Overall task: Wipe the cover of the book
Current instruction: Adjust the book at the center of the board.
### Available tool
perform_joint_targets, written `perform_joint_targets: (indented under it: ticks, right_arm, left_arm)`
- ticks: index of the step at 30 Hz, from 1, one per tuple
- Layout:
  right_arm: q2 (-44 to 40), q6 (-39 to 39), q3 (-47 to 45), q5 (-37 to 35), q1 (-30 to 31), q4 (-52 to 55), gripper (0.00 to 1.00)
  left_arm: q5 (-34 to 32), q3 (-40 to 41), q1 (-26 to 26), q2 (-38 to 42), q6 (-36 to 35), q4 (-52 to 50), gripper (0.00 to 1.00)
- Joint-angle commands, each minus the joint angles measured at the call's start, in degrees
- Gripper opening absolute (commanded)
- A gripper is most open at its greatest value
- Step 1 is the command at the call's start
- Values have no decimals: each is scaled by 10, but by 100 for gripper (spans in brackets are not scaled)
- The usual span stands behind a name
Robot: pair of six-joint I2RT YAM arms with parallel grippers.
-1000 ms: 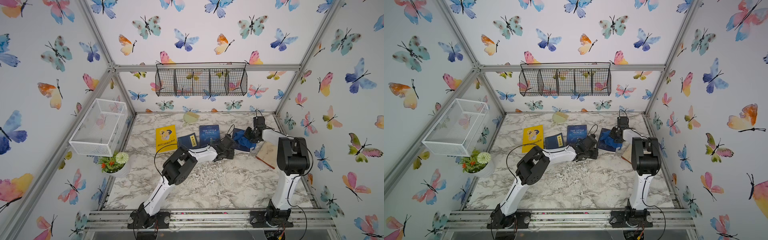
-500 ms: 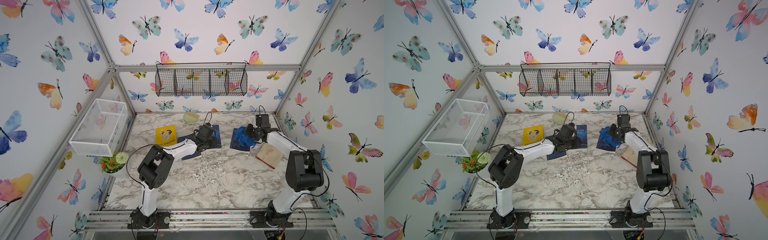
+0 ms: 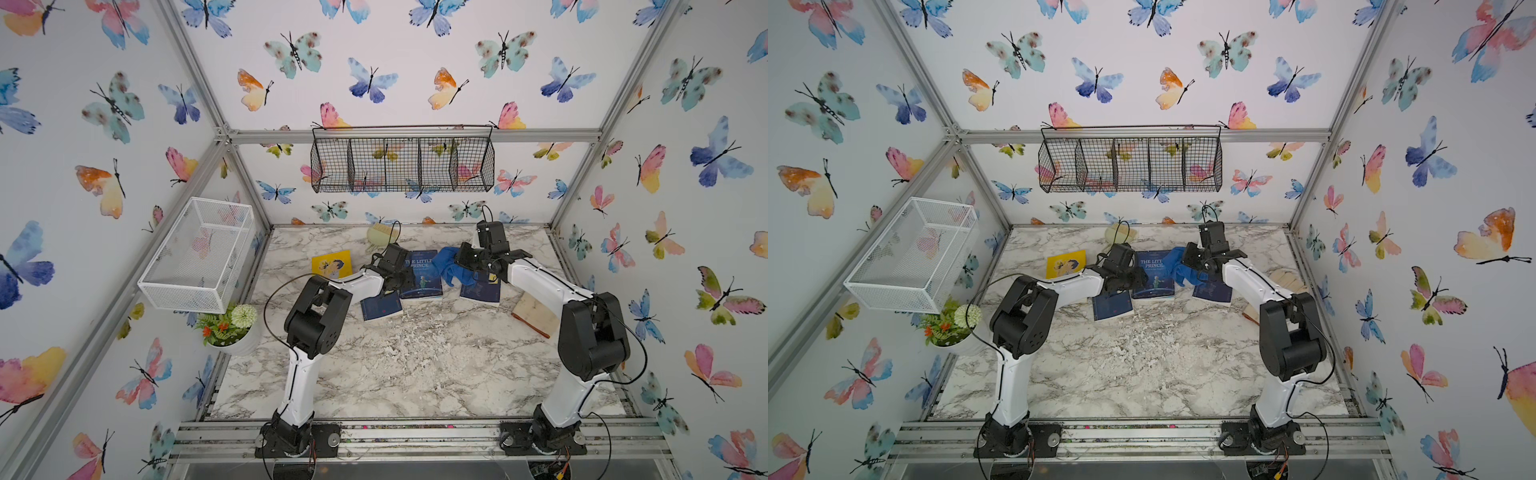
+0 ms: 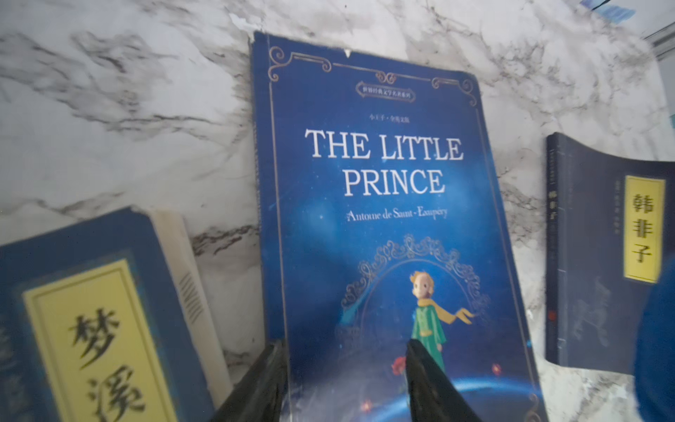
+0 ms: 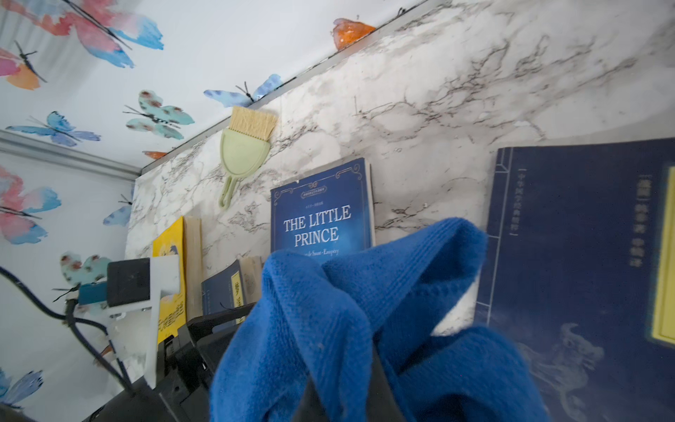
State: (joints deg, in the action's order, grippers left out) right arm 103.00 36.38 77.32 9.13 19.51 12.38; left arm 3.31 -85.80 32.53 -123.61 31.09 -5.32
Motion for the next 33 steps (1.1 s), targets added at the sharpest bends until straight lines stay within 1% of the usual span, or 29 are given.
perform_joint_targets:
  ticks: [1,6,10,14,17,22,25,28,33]
  right_arm:
    - [-6,-12,-12,-8,-3,-1,4]
    - [-9,-27,-19,-12,-3,1,4]
    - [-6,-32,-21,-9,-3,0,4]
    - [0,-30,-24,4,-3,-5,4]
    - [2,-26,-27,11,-3,-8,4]
    - [-3,-25,-33,11,-3,-9,4]
    - [-8,-27,-37,8,-3,-9,4]
    - [-10,-29,-38,6,-3,-6,4]
    - [-15,-34,-39,13,-3,-4,4]
  left_arm:
    - [-33,-31,5,-32,-23,-46,55]
    - [-69,-41,12,-48,-35,-66,55]
    - [-99,-28,19,-31,-45,-71,56]
    - [-131,-13,19,-7,-49,-78,60]
    - [-128,-6,20,0,-53,-75,61]
    - [-119,-8,20,-12,-54,-77,61]
    - [-114,-9,24,-23,-56,-73,59]
    - [-113,-15,39,-35,-75,-62,56]
    - [-141,-45,75,-66,-122,-68,49]
